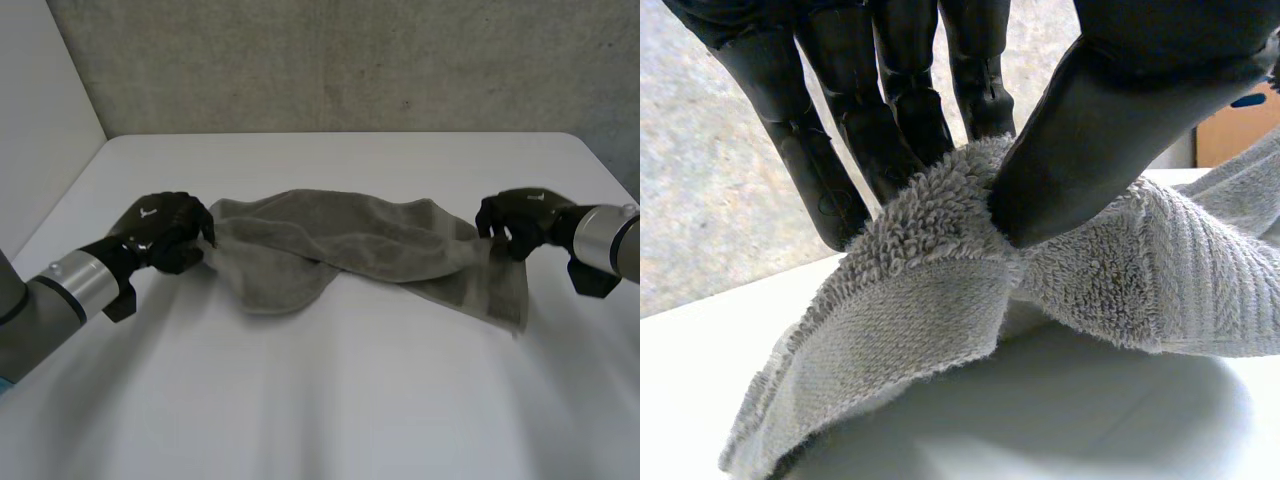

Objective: Fold the towel.

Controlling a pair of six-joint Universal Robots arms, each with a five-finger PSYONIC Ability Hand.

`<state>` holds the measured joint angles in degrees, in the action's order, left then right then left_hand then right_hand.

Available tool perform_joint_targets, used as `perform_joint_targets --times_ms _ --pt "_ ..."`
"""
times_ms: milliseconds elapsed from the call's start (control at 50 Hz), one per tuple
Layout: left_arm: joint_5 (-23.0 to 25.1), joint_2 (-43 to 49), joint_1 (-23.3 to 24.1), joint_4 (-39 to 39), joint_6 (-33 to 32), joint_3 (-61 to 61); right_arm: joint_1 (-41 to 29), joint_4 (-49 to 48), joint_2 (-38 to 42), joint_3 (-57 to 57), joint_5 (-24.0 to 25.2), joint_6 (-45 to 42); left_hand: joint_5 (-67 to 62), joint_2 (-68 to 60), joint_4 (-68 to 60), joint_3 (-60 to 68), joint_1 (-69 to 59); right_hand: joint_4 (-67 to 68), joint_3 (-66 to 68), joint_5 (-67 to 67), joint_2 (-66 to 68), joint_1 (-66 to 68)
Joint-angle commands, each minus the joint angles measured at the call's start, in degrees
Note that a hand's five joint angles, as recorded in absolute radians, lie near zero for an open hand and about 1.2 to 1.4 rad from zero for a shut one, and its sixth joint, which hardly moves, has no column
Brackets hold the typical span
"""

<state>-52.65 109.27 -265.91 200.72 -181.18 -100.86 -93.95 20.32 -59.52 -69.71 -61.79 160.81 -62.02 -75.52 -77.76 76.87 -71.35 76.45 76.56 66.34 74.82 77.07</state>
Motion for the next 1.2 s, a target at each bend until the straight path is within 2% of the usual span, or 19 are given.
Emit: perform_joint_targets --times_ms 20,40,100,120,140,160,180,280,380,560,680,860,920,940,980,1000,1040,1080,1200 --pt "-0.17 0.33 -0.4 -0.07 0.3 2.07 0.17 -5.45 7.9 11.32 -5.24 2.91 -7.98 -4.48 -2.24 3.13 -8.65 3.55 3.44 3.66 5.18 2.93" --pt "-0.35 1.03 -0.4 -0.07 0.3 2.77 -0.18 -7.73 10.02 13.88 -9.01 3.97 -7.98 -4.48 -2.24 3.13 -8.65 3.55 3.44 3.66 5.18 2.93" --pt "-0.61 2.96 0.04 -0.07 0.91 3.57 -0.27 -9.95 12.06 15.83 -12.56 4.6 -7.98 -4.48 -2.24 3.13 -8.65 3.55 3.44 3.66 5.18 2.93" --pt "-0.61 2.97 0.04 -0.07 0.91 3.57 -0.53 -11.43 14.32 17.57 -15.44 4.68 -7.98 -4.48 -2.24 3.13 -8.65 -14.87 -14.98 -14.77 -13.25 -15.49" --pt "-0.61 3.58 0.39 -0.07 1.43 3.74 -0.88 -12.14 16.43 18.98 -18.42 4.6 -7.98 -4.48 -2.24 3.13 -8.65 -45.37 -45.48 -45.26 -43.74 -45.99" --pt "-0.61 4.02 0.57 -0.07 1.79 3.74 -0.88 -12.15 16.46 19.0 -18.45 4.6 -7.98 -4.48 -2.24 3.13 -8.65 -45.67 -45.78 -45.56 -44.05 -46.29" --pt "-0.61 4.03 0.57 -0.07 1.79 3.74 -1.49 -11.97 17.85 19.87 -20.11 4.6 -7.98 -4.48 -2.24 3.13 -8.65 -66.45 -66.56 -66.34 -64.82 -67.07" --pt "-0.7 4.29 0.92 -0.07 2.14 3.13 -3.26 -11.71 15.93 17.5 -20.83 5.21 -7.98 -4.48 -2.24 3.13 -8.65 -66.45 -66.56 -66.34 -64.82 -67.07" --pt "-0.61 4.2 0.83 -0.07 2.14 2.87 -3.17 -12.59 8.81 9.77 -19.86 4.86 -7.98 -4.48 -2.24 3.13 -8.65 -66.45 -66.56 -66.34 -64.82 -67.07" --pt "-0.7 4.29 0.22 -0.07 2.23 2.6 -0.98 -16.18 -5.85 -9.88 -10.47 3.11 -7.98 -4.48 -2.24 3.13 -8.65 -66.45 -66.56 -66.34 -64.82 -67.07" --pt "-0.7 3.85 -0.22 -0.07 2.41 1.63 1.84 -20.22 -11.66 -21.23 -8.52 -4.7 -7.98 -4.48 -2.24 3.13 -8.65 -49.05 -49.16 -48.94 -47.42 -49.67" --pt "-0.7 3.59 -0.31 -0.07 2.41 0.84 4.56 -21.55 -12.64 -27.67 -8.17 -21.24 -7.98 -4.48 -2.24 3.13 -8.65 -49.38 -49.49 -49.27 -47.75 -49.99" --pt "-0.7 3.5 -0.4 -0.07 2.49 0.67 7.19 -25.67 -12.29 -30.56 -4.14 -32.55 -7.98 -4.48 -2.24 3.13 -8.65 -50.22 -50.33 -50.11 -48.59 -50.83" --pt "-0.7 3.5 -0.4 -0.07 2.49 0.58 7.2 -25.68 -12.28 -30.57 -4.13 -32.58 -7.98 -4.48 -2.24 3.13 -8.65 -50.22 -50.33 -50.11 -48.59 -50.83" --pt "-0.61 3.58 -0.49 -0.07 2.49 0.49 9.21 -28.74 -11.24 -31.36 -0.1 -36.96 -7.98 -4.48 -2.24 3.13 -8.65 -50.38 -50.49 -50.28 -48.76 -51.0" --pt "-0.61 3.59 -0.49 -0.07 2.49 0.49 9.22 -28.76 -11.23 -31.36 -0.08 -36.98 -7.98 -4.48 -2.24 3.13 -8.65 -50.39 -50.49 -50.28 -48.76 -51.0" --pt "-0.61 3.59 -0.49 -0.07 2.49 0.49 10.97 -32.26 -8.7 -31.36 4.46 -38.56 -7.98 -4.48 -2.24 3.13 -8.65 -51.72 -51.83 -51.62 -50.1 -52.34" --pt "-0.61 3.59 -0.49 -0.07 2.49 0.49 11.5 -34.28 -7.46 -31.1 6.4 -38.82 -7.98 -4.48 -2.24 3.13 -8.65 -51.9 -52.01 -51.79 -50.27 -52.52" --pt "-0.61 3.94 -0.49 -0.07 2.49 0.49 11.51 -41.49 -2.63 -29.87 9.93 -39.52 -7.98 -4.48 -2.24 3.13 -8.65 -52.9 -53.01 -52.8 -51.28 -53.52"
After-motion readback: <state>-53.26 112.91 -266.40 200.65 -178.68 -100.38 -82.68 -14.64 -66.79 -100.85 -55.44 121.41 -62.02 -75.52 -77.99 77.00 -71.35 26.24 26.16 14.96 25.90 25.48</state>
